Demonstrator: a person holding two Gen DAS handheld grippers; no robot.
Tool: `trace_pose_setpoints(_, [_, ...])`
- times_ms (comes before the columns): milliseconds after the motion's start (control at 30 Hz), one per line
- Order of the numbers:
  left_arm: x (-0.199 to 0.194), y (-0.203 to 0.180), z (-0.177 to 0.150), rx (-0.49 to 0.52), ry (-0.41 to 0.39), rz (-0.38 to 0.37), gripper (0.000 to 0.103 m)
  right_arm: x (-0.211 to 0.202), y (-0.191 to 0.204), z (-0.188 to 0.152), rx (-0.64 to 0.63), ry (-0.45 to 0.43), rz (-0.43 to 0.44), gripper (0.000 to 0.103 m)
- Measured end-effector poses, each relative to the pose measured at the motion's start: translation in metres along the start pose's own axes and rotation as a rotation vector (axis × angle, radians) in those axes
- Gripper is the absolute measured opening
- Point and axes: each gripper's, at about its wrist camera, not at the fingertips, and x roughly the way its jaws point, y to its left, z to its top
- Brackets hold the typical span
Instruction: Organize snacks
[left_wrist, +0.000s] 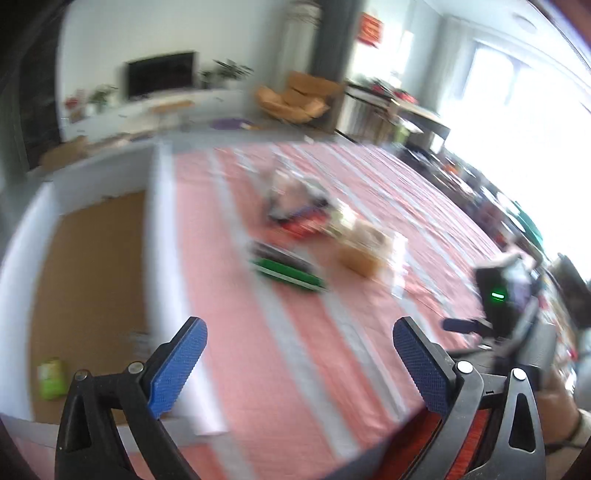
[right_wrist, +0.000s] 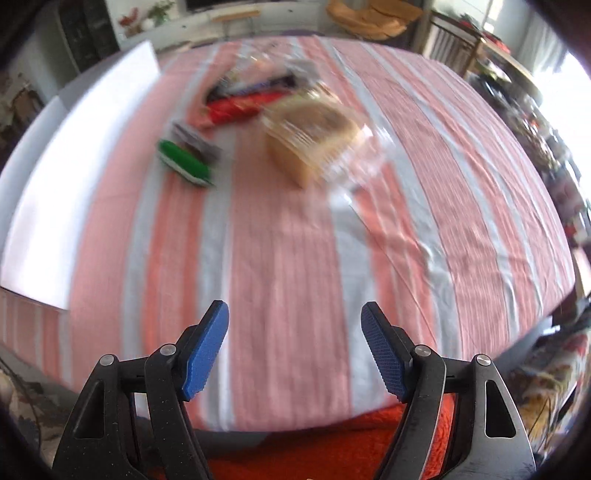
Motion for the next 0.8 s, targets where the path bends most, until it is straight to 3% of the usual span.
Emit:
trace_pose_setpoints(67, [0.031,-0.024,-0.002,0.040,0.048,-0.026,0.100,0.012,-0.026,-0.007,0.055,0.000,-0.005,0.077])
trace_pose_setpoints(100, [0.048,-0.033,-0.003,0.054,0.074,-0.017,0.100,0.015,-0.038,-0.005,0.088,-0.026,0.026,0.082])
trace_pose_setpoints(233, [0.106,-0.042,-0.004,0.043,0.119,0.039,0.100,0.023,-0.089,0.018,0.191,-0.068,0.020,0.082])
trace_pose_setpoints(300, [0.124,-0.038,-0.010,0.012,0.123,0.070,0.100,0.029,-0.107,0.031,0.175,-0.083,-0.015,0.082])
trace_pose_setpoints(400, [0.151,-0.026,-0.010,-0.027,0.138,0.102,0.100,0.043,-0.133,0.053,0.133,-0.119,-0.004,0.092])
trace_pose_setpoints(633, [0.191,-0.018,-0.004,0.023,0.097,0.232,0.101,0.064,-0.152,0.091,0.123,-0.297,-0.020,0.094])
trace_pose_setpoints(800, [0.192,-0.008,0.003,-0.005,0.076,0.248,0.103,0.072,-0.158,0.109,0.160,-0.289,-0.040,0.097])
